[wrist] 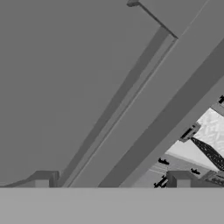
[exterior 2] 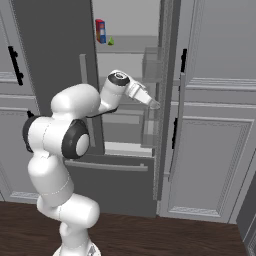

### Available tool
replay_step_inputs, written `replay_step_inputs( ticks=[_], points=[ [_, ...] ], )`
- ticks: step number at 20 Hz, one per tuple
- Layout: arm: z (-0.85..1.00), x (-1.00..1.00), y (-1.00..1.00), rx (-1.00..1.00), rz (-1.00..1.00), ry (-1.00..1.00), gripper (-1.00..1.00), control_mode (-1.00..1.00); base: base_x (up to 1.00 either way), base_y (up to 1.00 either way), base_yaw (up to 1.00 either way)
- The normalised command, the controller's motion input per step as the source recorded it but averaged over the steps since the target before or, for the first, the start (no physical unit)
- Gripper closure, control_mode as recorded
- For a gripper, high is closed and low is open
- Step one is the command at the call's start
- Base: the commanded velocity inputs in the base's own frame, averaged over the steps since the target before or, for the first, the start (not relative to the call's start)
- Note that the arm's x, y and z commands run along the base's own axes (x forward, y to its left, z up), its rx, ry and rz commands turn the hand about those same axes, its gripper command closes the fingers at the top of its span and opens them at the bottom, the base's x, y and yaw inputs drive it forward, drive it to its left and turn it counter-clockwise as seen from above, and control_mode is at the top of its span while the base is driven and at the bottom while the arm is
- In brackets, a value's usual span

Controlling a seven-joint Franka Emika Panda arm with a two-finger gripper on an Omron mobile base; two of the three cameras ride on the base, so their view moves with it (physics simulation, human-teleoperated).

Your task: Grab a lemon wedge from the fridge and one ice cube from the ice bowl, and put them in the glass of lemonade.

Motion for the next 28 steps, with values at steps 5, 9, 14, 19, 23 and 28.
replay_step_inputs(
  ticks=[5, 9, 14, 19, 23, 28],
  points=[
    [0.39, -0.22, -0.59, 0.01, -0.09, -0.15, -1.00, -1.00, 0.00, 0.00, 0.00],
    [0.73, -0.61, 0.28, 0.00, 0.00, -0.21, -1.00, -1.00, 0.00, 0.00, 0.00],
    [0.74, -0.64, 0.71, 0.00, 0.19, -0.22, -1.00, -1.00, 0.00, 0.00, 0.00],
    [0.37, -0.42, 0.86, 0.00, 0.49, -0.18, -1.00, -1.00, 0.00, 0.00, 0.00],
    [0.06, -0.04, 0.82, 0.15, 0.66, -0.15, -1.00, -1.00, 0.00, 0.00, 0.00],
    [0.18, 0.06, 0.69, 0.30, 0.67, -0.05, -1.00, -1.00, 0.00, 0.00, 0.00]
  ],
)
